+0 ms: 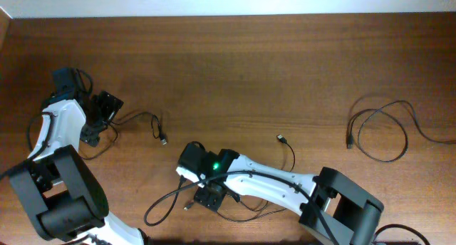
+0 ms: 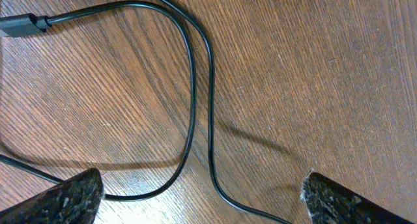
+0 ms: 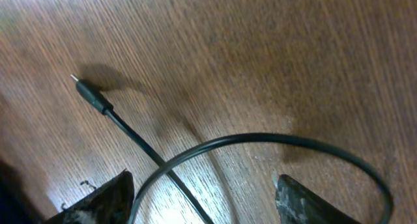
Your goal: Untangle cables
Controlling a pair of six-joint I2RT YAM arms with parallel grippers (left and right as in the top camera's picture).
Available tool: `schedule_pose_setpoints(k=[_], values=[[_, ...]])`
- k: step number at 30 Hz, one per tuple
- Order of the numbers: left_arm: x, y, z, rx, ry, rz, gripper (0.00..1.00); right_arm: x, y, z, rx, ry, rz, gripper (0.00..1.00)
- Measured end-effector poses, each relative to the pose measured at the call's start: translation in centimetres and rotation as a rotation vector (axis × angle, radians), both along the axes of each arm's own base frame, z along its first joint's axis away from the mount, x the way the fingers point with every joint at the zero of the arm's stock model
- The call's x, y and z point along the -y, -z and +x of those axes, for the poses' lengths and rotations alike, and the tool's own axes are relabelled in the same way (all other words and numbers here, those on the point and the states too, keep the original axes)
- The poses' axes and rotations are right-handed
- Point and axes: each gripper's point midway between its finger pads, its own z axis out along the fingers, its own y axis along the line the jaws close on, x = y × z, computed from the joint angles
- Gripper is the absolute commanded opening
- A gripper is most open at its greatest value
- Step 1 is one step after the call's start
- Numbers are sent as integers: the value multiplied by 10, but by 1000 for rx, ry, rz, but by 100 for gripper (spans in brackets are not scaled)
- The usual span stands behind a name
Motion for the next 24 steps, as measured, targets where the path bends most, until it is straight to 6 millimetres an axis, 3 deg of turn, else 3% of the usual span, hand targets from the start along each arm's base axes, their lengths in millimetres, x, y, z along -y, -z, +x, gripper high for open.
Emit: schedule_pose_setpoints(k=[7,8,12,14,16,21,24], values=[[0,0,0,0,0,0,99,0,2,-1,152,-57,-75,45],[0,0,0,0,0,0,99,0,2,0,162,-58,-81,35],[0,0,0,0,0,0,99,4,4,-2,159,-60,-92,34],[0,0,0,0,0,0,99,4,5,-4,145,-63,-89,23],[0,0,0,0,0,0,99,3,5,-6,134,-64,-84,4],[0,0,0,0,0,0,99,4,4,-5,134,-64,-87,4],[0,0,0,-1,0,-1,99,8,-27,9,124,-27,-105,4]])
